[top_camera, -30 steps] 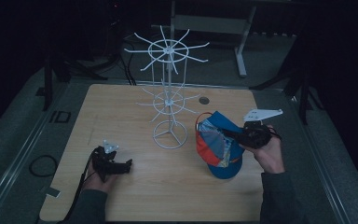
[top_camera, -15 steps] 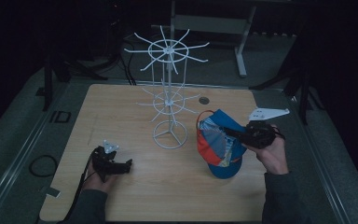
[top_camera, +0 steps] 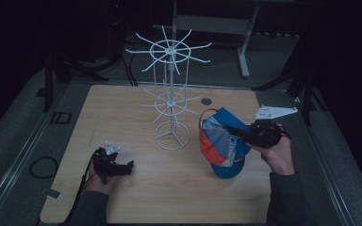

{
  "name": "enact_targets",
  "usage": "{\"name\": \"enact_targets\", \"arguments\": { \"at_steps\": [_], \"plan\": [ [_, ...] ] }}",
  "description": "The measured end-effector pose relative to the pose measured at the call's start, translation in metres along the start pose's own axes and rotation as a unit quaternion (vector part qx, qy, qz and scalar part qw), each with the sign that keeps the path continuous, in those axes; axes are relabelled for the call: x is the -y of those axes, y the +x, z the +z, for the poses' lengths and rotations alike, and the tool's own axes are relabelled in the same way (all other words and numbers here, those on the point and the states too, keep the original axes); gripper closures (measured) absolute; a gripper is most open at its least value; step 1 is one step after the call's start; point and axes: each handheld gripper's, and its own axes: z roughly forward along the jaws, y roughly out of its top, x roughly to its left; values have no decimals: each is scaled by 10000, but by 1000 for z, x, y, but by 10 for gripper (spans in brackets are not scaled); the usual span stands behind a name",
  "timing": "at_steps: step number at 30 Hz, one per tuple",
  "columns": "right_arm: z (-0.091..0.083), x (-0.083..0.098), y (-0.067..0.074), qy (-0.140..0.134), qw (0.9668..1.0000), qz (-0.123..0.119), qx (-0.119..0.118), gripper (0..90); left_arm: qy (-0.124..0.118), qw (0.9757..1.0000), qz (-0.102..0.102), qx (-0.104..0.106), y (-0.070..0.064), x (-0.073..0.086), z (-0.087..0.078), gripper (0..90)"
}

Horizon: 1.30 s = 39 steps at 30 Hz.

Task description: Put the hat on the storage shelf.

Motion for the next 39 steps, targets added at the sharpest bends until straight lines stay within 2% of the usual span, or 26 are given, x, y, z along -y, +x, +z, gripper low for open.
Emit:
{"name": "enact_targets", "arguments": {
  "at_steps": [7, 10, 21, 39],
  "plan": [
    [-3, -6, 1, -90, 9999, -46, 40, 873, 0, 10000, 0, 0, 0, 0, 0, 0],
    [-6, -9, 1, -216, 9998, -13, 49, 873, -1, 10000, 0, 1, 0, 0, 0, 0],
    [-9, -13, 0, -386, 9992, 70, 46, 873, 4, 10000, 1, 0, 0, 0, 0, 1],
    [-11, -24, 4, -538, 9985, -61, 39, 873, 3, 10000, 2, 0, 0, 0, 0, 1]
  ]
}}
